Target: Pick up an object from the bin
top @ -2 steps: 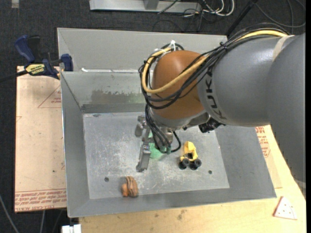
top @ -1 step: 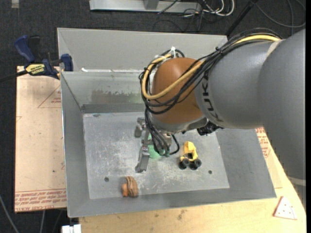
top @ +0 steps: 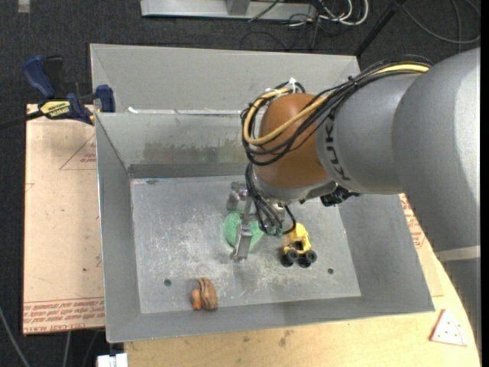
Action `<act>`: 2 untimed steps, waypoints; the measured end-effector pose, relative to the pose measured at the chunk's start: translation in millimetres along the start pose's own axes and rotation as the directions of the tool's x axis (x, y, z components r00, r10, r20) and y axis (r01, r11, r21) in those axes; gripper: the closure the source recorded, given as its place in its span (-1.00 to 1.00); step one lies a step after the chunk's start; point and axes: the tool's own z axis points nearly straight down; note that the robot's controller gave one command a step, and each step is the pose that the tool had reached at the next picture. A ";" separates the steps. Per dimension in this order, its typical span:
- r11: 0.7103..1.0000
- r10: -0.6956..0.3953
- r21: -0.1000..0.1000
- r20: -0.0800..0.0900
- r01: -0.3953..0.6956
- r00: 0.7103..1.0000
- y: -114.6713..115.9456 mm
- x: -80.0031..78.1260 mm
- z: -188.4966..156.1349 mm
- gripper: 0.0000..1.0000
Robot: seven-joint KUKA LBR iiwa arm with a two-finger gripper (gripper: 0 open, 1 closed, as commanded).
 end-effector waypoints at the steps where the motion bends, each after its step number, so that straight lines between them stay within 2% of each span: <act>1: 0.990 -0.140 0.002 -0.006 0.140 0.990 -32.1 13.6 8.1 1.00; 2: 0.990 -0.140 0.002 -0.006 0.140 0.990 -32.1 13.6 8.1 1.00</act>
Offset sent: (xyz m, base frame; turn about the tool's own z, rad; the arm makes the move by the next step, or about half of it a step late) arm 0.0000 0.0000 0.0000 0.0000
